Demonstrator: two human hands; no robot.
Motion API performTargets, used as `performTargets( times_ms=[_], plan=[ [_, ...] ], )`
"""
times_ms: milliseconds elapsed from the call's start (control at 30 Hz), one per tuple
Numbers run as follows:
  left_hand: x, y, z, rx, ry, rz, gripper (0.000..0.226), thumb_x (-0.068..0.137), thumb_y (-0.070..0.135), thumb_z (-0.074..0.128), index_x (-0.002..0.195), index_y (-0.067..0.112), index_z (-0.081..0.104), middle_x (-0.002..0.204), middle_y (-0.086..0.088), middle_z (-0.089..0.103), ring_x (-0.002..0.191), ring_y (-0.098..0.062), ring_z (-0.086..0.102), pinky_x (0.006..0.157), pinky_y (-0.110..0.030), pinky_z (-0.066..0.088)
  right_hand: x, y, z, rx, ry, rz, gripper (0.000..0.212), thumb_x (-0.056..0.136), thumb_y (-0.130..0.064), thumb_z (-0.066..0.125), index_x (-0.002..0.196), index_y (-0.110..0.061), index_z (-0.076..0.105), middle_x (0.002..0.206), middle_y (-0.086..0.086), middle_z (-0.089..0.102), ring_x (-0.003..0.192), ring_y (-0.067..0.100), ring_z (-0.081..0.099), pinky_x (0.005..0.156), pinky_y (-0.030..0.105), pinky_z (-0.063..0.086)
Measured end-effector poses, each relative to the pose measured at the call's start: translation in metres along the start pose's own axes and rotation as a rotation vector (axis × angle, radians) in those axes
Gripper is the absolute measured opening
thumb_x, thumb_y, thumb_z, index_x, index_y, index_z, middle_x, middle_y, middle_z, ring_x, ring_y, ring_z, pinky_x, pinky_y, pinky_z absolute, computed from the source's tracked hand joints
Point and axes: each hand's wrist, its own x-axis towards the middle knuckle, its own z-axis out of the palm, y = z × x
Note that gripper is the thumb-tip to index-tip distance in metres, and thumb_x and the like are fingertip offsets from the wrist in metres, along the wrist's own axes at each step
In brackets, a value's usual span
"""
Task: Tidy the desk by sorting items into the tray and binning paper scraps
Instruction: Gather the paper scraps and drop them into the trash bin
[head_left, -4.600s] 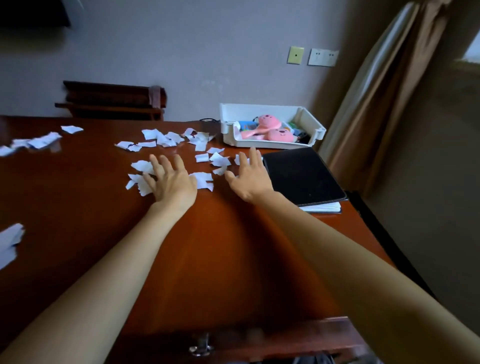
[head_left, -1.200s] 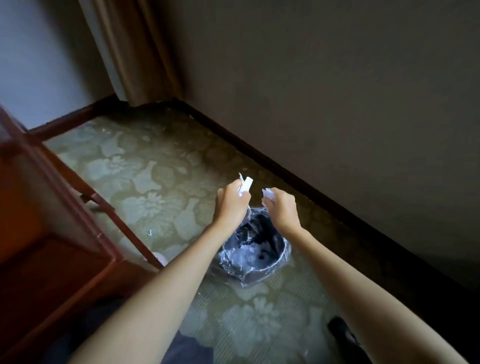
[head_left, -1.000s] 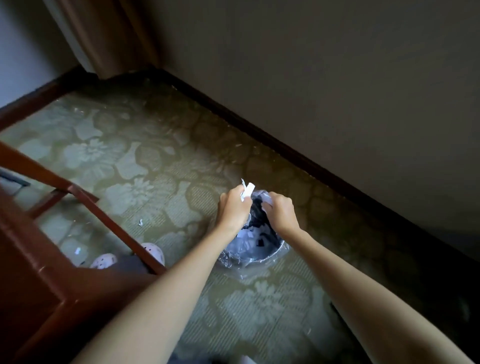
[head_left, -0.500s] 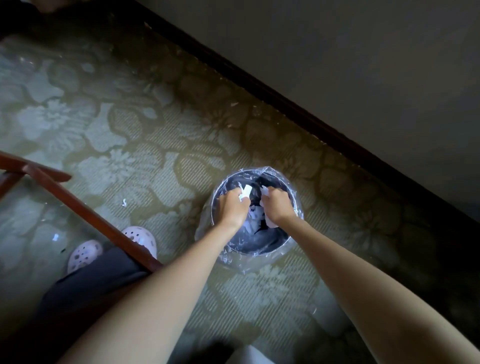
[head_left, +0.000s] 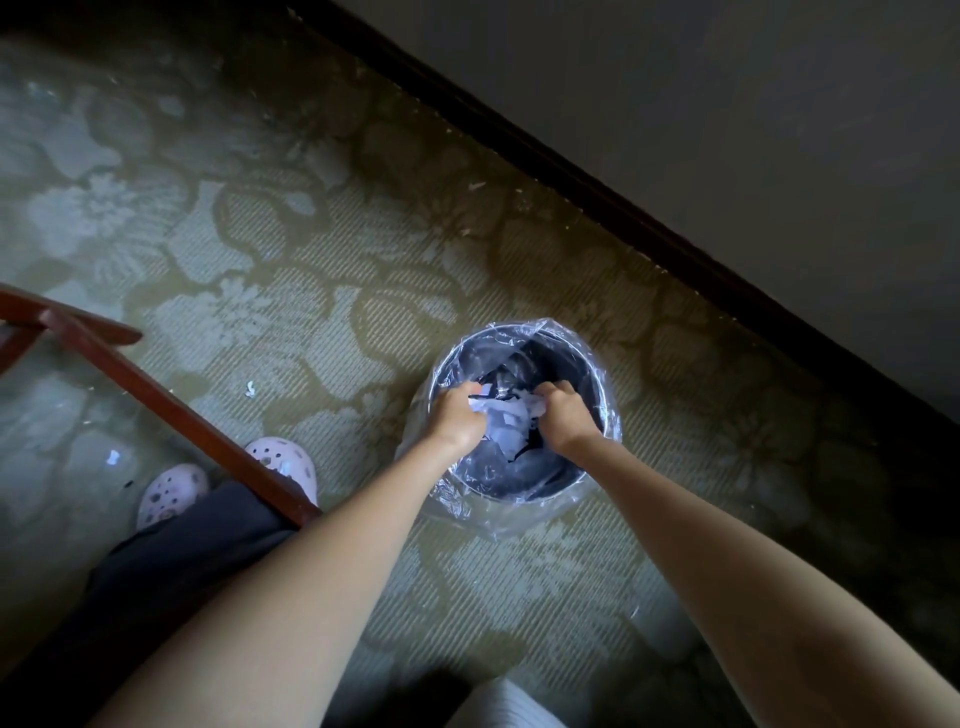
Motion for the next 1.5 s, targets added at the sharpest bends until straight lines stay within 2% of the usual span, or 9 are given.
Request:
performTargets(
  times_ms=[233, 367, 533, 633, 767, 1000, 1167, 1367, 1500],
  plan=[
    [-0.019, -0.001, -0.011, 0.043, -0.068, 0.046, 0.065, 0.086, -0.015, 0.037, 0.143, 0.017, 0.035, 0.150, -0.012, 0.031, 0.115, -0.035, 0.055, 0.058, -0.027, 0.044, -0.022, -0.005, 0.005, -0.171, -0.053, -0.022, 0.046, 0.089, 0.004, 0.035, 0.135, 0.000, 0.036, 0.142, 0.020, 0.031, 0.129, 0.038, 0.037, 0.106, 0.042, 0.035],
    [-0.043, 0.007, -0.023, 0.181, 0.016, 0.095, 0.062, 0.086, -0.011, 0.041, 0.142, 0.016, 0.037, 0.150, -0.011, 0.032, 0.133, -0.030, 0.039, 0.102, -0.036, 0.043, -0.039, -0.014, -0.002, -0.374, -0.001, -0.069, 0.043, 0.089, -0.004, 0.038, 0.132, -0.002, 0.038, 0.140, 0.018, 0.034, 0.132, 0.035, 0.031, 0.111, 0.044, 0.027],
    [-0.090, 0.023, -0.052, 0.245, 0.088, 0.074, 0.061, 0.092, -0.003, 0.042, 0.147, 0.013, 0.021, 0.157, -0.012, 0.016, 0.145, -0.028, 0.017, 0.115, -0.037, 0.022, -0.073, -0.044, -0.025, -0.555, 0.154, -0.185, 0.039, 0.091, -0.012, 0.039, 0.129, -0.004, 0.042, 0.142, 0.019, 0.031, 0.135, 0.034, 0.026, 0.114, 0.045, 0.021],
    [-0.124, 0.038, -0.081, 0.284, 0.194, 0.090, 0.057, 0.095, 0.006, 0.040, 0.148, 0.011, 0.019, 0.154, -0.014, 0.022, 0.142, -0.030, 0.023, 0.114, -0.040, 0.025, -0.104, -0.073, -0.051, -0.569, 0.276, -0.268, 0.040, 0.090, -0.013, 0.041, 0.129, -0.004, 0.043, 0.141, 0.019, 0.032, 0.135, 0.033, 0.027, 0.113, 0.045, 0.020],
    [-0.191, 0.067, -0.128, 0.317, 0.422, 0.172, 0.044, 0.094, 0.009, 0.038, 0.137, 0.010, 0.038, 0.142, -0.015, 0.038, 0.130, -0.033, 0.039, 0.105, -0.041, 0.034, -0.161, -0.121, -0.093, -0.542, 0.485, -0.381, 0.034, 0.089, -0.011, 0.041, 0.121, -0.004, 0.048, 0.131, 0.017, 0.041, 0.123, 0.034, 0.042, 0.110, 0.044, 0.024],
    [-0.335, 0.069, -0.213, 0.332, 0.916, 0.268, 0.036, 0.098, 0.014, 0.033, 0.130, 0.011, 0.047, 0.132, -0.014, 0.050, 0.121, -0.032, 0.047, 0.095, -0.040, 0.042, -0.278, -0.216, -0.134, -0.339, 0.773, -0.688, 0.031, 0.090, -0.007, 0.039, 0.117, -0.001, 0.052, 0.128, 0.019, 0.043, 0.102, 0.040, 0.053, 0.084, 0.041, 0.043],
    [-0.425, 0.002, -0.243, 0.209, 1.139, 0.177, 0.031, 0.095, 0.021, 0.040, 0.123, 0.011, 0.052, 0.125, -0.018, 0.056, 0.119, -0.037, 0.049, 0.096, -0.042, 0.041, -0.356, -0.279, -0.104, -0.190, 0.747, -0.981, 0.035, 0.092, -0.007, 0.041, 0.126, -0.005, 0.046, 0.141, 0.014, 0.035, 0.108, 0.039, 0.053, 0.081, 0.038, 0.046],
    [-0.491, -0.097, -0.241, 0.111, 1.295, -0.031, 0.034, 0.097, 0.020, 0.038, 0.128, 0.012, 0.050, 0.129, -0.015, 0.054, 0.120, -0.036, 0.049, 0.097, -0.041, 0.042, -0.430, -0.334, -0.017, -0.188, 0.623, -1.328, 0.024, 0.089, -0.006, 0.043, 0.111, -0.001, 0.054, 0.116, 0.018, 0.050, 0.098, 0.042, 0.055, 0.076, 0.044, 0.047],
    [-0.514, -0.161, -0.245, 0.065, 1.352, -0.188, 0.037, 0.096, 0.018, 0.042, 0.133, 0.012, 0.046, 0.132, -0.015, 0.050, 0.125, -0.033, 0.042, 0.101, -0.044, 0.038, -0.458, -0.361, 0.047, -0.262, 0.460, -1.487, 0.022, 0.090, -0.008, 0.045, 0.109, -0.002, 0.054, 0.115, 0.016, 0.051, 0.101, 0.038, 0.053, 0.078, 0.041, 0.045]
  ],
)
